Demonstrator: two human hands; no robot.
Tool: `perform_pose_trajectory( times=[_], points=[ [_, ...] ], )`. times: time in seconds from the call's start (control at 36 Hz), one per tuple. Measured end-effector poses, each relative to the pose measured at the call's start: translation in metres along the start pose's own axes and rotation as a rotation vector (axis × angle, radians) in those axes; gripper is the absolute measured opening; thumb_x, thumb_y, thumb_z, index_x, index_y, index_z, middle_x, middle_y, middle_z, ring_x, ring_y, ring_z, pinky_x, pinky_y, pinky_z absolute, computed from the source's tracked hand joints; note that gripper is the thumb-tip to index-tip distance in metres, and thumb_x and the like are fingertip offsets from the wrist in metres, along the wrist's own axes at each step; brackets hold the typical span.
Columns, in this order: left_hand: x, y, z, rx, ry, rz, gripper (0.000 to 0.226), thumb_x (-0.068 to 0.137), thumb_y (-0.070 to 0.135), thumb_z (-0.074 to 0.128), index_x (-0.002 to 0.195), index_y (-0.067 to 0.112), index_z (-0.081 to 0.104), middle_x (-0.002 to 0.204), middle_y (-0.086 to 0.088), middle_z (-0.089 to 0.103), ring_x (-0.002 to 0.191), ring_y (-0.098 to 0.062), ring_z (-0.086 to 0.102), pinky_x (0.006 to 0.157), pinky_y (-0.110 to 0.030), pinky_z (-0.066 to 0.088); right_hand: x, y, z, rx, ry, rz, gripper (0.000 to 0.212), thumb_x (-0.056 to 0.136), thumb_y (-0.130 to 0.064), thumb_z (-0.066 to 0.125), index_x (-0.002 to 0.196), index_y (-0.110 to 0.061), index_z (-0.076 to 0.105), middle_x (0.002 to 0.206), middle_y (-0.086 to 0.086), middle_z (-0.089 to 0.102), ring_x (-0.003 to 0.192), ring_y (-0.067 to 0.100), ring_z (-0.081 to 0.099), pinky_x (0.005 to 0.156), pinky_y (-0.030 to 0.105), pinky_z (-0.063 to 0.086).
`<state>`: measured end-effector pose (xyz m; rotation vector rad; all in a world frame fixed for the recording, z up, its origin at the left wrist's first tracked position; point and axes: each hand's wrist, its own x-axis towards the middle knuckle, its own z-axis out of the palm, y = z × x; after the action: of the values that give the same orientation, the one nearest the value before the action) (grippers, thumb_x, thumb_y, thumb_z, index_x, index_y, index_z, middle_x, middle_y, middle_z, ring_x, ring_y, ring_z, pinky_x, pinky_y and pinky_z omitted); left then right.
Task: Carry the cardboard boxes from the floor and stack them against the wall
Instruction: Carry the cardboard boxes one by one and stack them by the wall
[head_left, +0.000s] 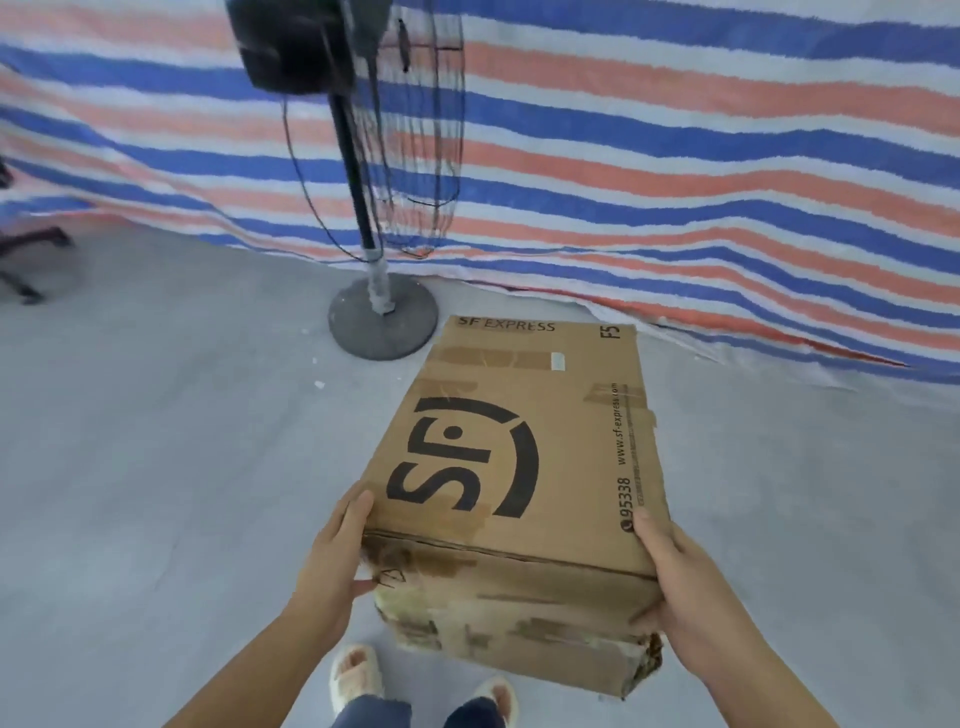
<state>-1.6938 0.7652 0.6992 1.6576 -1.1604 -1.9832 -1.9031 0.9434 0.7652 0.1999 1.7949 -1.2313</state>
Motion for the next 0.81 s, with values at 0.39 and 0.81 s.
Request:
perform_pose_trajectory(
  times=[0.39,0.81],
  points=[
    [-0.029,-0.002,-0.198,-0.425,0.478,-0.042,0.032,0.096,0.036,0.05,0.127,0.029,0.052,0.121,0.001,0.055,0.1,-0.018,0.053,0.084,-0.047,0.048,0.02,-0.016,0.24,-0.474,-0.372,0.057,0.055,0.088,-0.058,0.05,0.137,-0.033,0.047,0.136,-0.004,0.054,0.13,0.032,0.045,0.1,0.072,0.031],
    [-0.01,0.045,-0.373,-0.625,0.647,0.007,0.036,0.096,0.035,0.051,0.13,0.024,0.051,0.11,0.011,0.058,0.092,-0.002,0.052,0.085,-0.047,0.048,-0.018,-0.026,0.471,-0.644,-0.536,-0.049,0.024,0.096,-0.045,0.047,0.108,-0.03,0.061,0.118,0.0,0.066,0.111,0.03,0.059,0.092,0.057,0.047]
  ],
)
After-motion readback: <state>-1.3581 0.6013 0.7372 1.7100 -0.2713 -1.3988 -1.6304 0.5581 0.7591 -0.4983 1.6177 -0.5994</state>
